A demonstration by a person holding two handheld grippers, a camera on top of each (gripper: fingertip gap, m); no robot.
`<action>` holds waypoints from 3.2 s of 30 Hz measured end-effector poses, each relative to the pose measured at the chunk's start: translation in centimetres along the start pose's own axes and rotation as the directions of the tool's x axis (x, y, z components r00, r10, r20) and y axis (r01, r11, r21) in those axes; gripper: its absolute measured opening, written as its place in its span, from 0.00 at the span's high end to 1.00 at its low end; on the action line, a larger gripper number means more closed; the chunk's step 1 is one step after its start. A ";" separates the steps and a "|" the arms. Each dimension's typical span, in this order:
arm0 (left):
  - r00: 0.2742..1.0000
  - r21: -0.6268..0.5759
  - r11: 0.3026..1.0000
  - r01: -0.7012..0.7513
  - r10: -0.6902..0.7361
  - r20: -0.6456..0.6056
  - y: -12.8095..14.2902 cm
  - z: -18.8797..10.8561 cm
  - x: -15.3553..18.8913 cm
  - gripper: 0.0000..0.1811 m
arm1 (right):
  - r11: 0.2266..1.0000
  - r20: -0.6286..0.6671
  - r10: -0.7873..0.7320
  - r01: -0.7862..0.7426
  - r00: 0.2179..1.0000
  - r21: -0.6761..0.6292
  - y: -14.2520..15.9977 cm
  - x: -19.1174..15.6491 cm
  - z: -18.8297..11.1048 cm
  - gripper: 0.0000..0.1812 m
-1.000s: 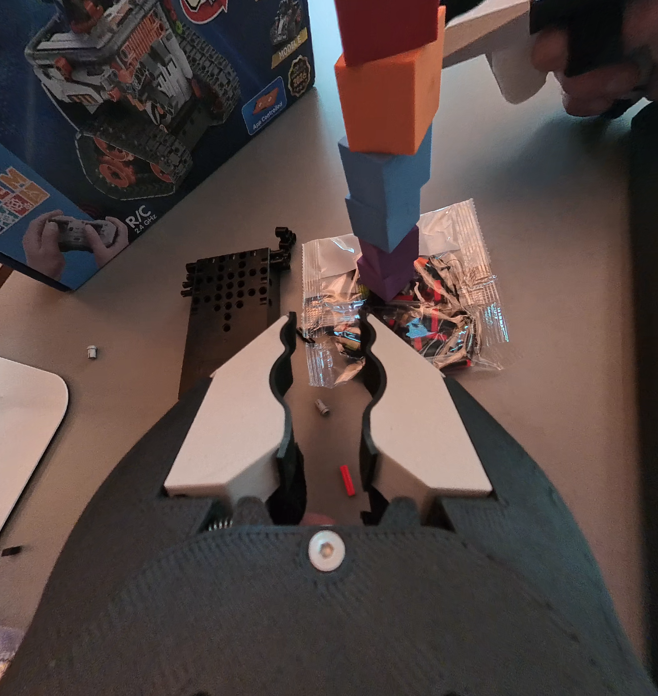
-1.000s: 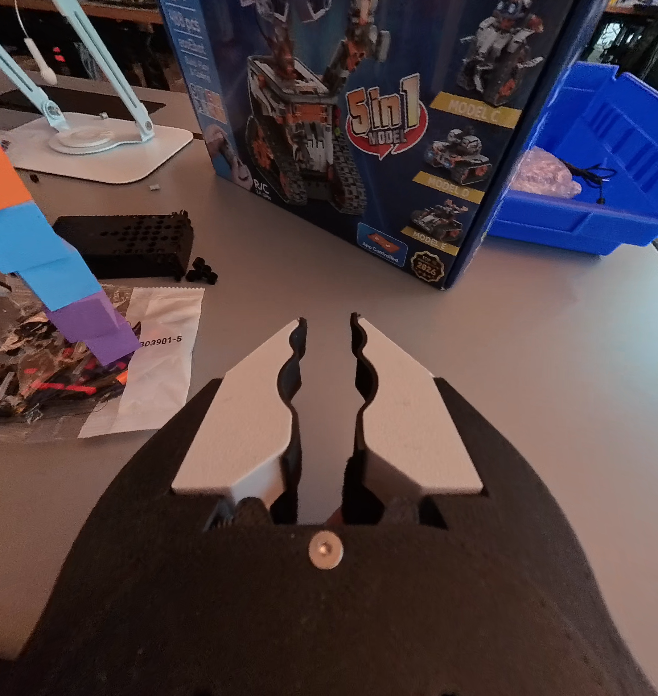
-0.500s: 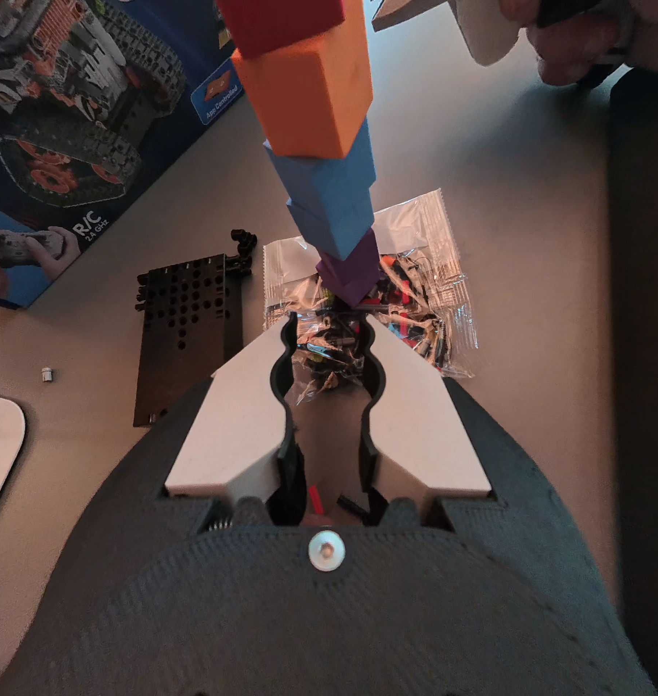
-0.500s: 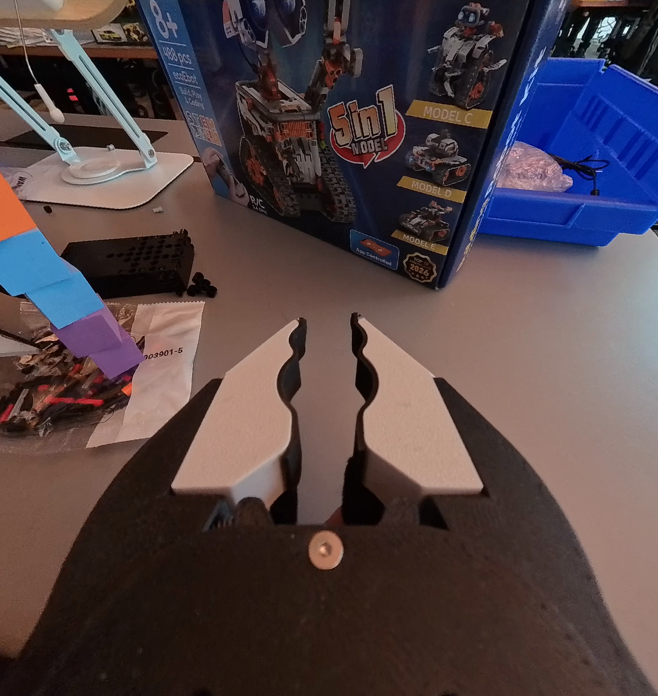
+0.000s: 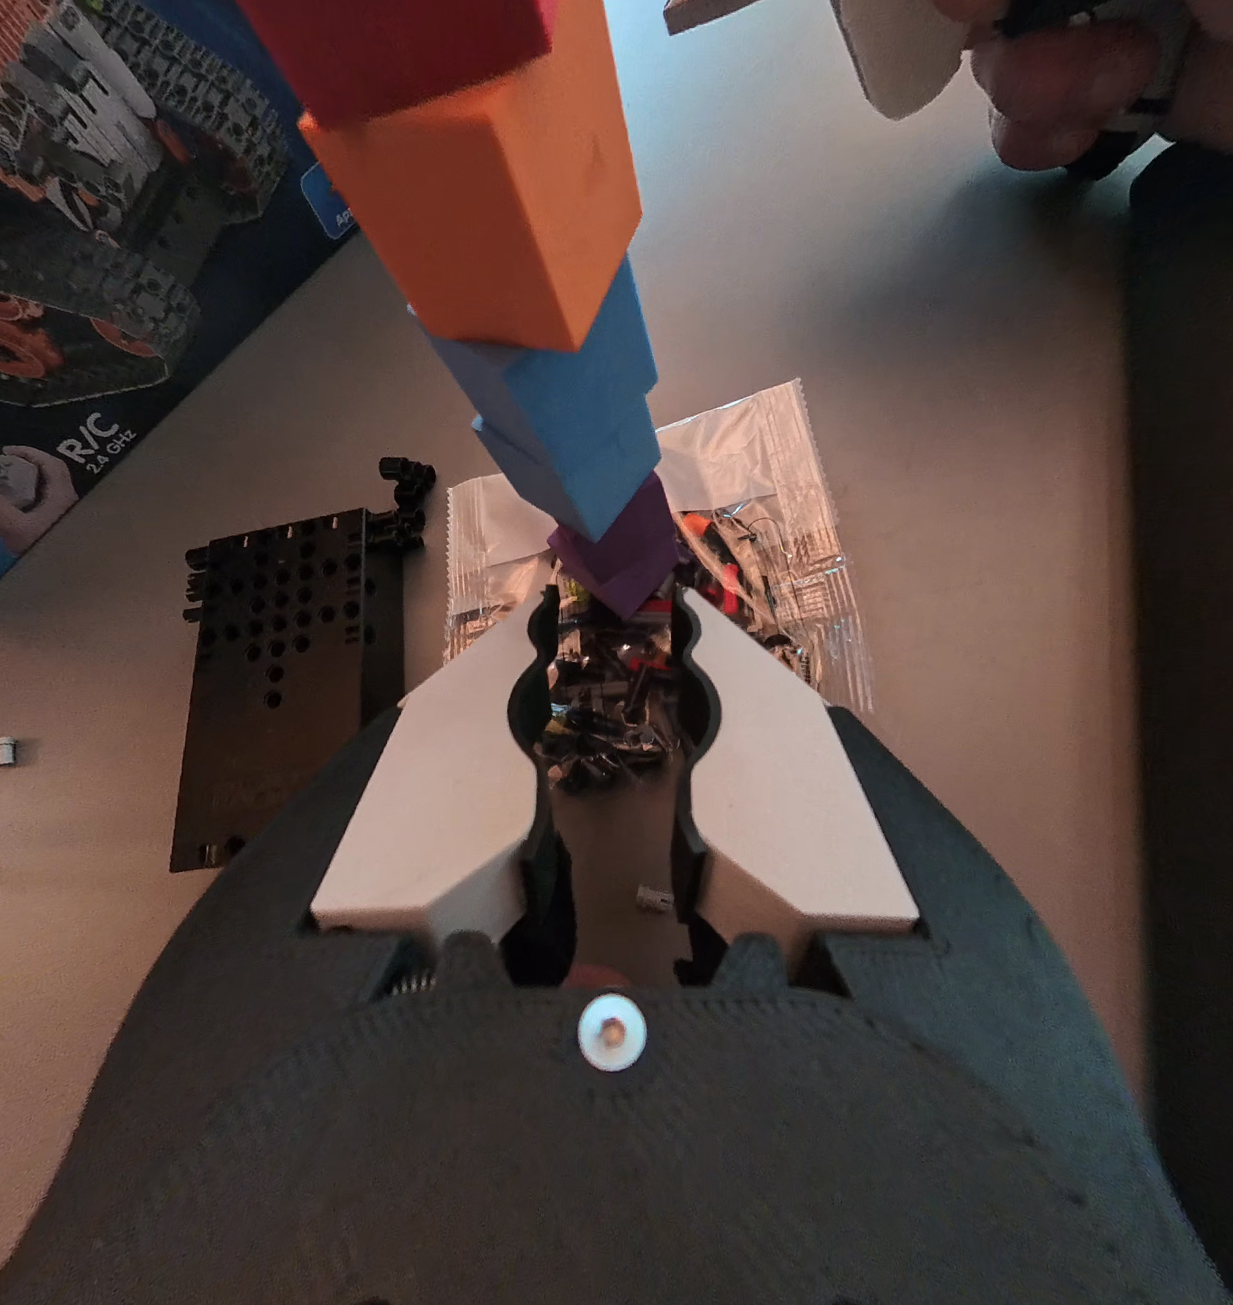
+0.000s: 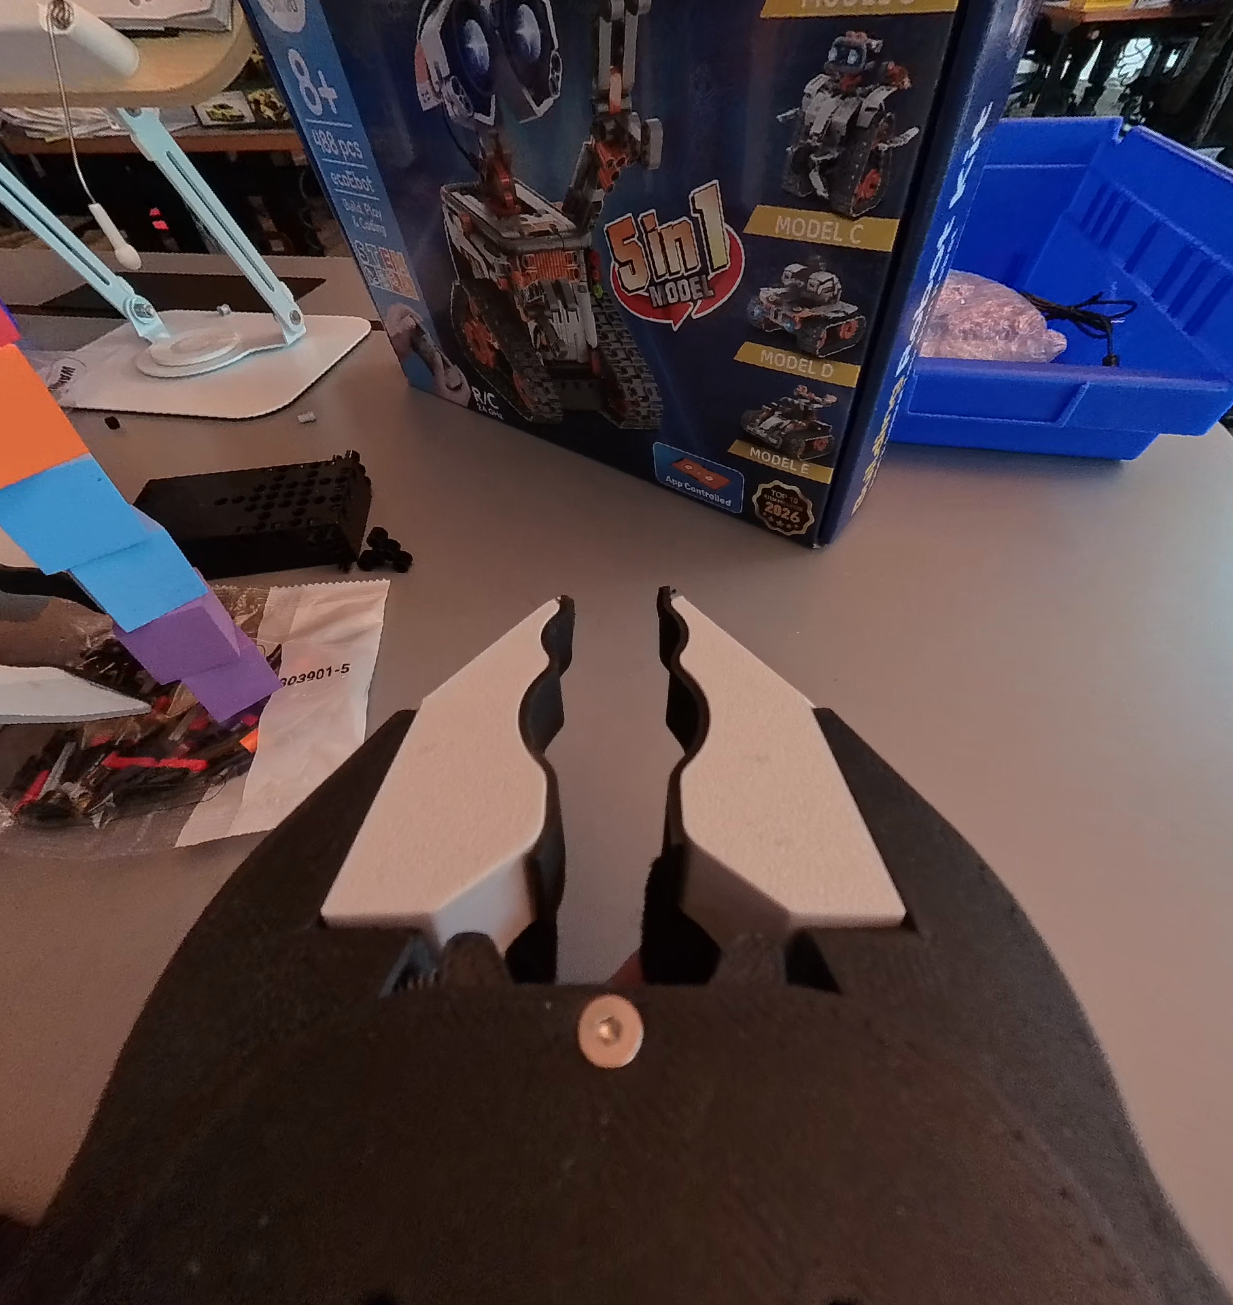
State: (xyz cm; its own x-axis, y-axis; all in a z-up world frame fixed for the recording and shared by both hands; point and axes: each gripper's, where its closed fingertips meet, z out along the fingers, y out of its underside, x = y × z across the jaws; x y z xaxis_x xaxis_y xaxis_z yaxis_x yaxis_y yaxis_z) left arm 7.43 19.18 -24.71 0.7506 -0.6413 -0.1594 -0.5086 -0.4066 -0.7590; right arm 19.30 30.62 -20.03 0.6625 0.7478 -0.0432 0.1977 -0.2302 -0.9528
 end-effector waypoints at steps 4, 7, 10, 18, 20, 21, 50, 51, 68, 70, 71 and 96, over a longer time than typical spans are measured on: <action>1.000 0.002 1.000 0.002 -0.002 0.008 -0.2 0.3 0.0 0.84 | 1.000 0.002 0.007 -0.007 1.000 0.005 -0.1 0.0 -0.1 0.87; 1.000 0.000 1.000 -0.001 0.001 0.012 -0.4 0.5 0.0 0.84 | 1.000 0.000 0.008 -0.008 1.000 0.007 -0.1 0.1 -0.1 0.87; 1.000 0.004 1.000 0.004 -0.004 0.012 -0.6 0.7 0.1 0.84 | 1.000 -0.004 0.017 -0.017 1.000 0.012 -0.2 0.2 -0.2 0.87; 1.000 0.006 1.000 0.020 -0.020 0.008 -1.1 1.3 0.3 0.85 | 0.999 -0.042 0.039 -0.038 0.998 0.037 -0.5 1.0 -0.8 0.87; 1.000 0.006 1.000 0.022 -0.022 0.010 -1.2 1.3 0.3 0.85 | 0.997 -0.059 0.059 -0.055 0.997 0.058 -0.8 1.5 -1.2 0.87; 1.000 0.008 1.000 0.026 -0.026 0.009 -1.2 1.4 0.3 0.85 | 0.996 -0.064 0.071 -0.067 0.995 0.066 -0.8 1.7 -1.3 0.87; 0.983 0.182 0.977 0.112 -0.136 0.124 -3.3 -2.2 -3.6 0.82 | 0.933 -0.137 0.278 -0.233 0.951 0.273 -3.2 7.6 -6.0 0.85; 0.982 0.182 0.977 0.114 -0.138 0.128 -3.3 -2.3 -3.7 0.82 | 0.932 -0.152 0.278 -0.228 0.948 0.281 -3.4 8.4 -6.9 0.85; 0.978 0.149 0.982 0.114 -0.138 0.160 -2.6 -1.9 -4.4 0.82 | 0.937 -0.145 -0.131 0.074 0.981 -0.342 3.3 13.5 0.1 0.72; 0.979 0.145 0.984 0.107 -0.130 0.160 -2.6 -1.8 -4.3 0.82 | 0.910 -0.115 -0.140 0.082 0.983 -0.406 4.5 13.8 1.0 0.81; 0.979 0.144 0.984 0.103 -0.126 0.162 -2.7 -1.8 -4.3 0.82 | 0.903 -0.108 -0.140 0.082 0.984 -0.422 4.9 13.9 1.2 0.84; 0.979 0.133 0.986 0.097 -0.119 0.166 -2.3 -1.5 -4.0 0.83 | 0.917 -0.259 -0.155 0.042 0.953 -0.396 2.0 22.0 -22.2 0.85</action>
State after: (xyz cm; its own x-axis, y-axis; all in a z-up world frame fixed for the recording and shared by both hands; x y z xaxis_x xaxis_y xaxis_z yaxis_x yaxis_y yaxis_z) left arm 4.97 21.71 -21.43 0.8653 -0.4711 -0.1710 -0.3727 -0.3767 -0.8481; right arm 50.28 32.82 -16.18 0.7880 0.5873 0.1848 0.4952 -0.4263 -0.7570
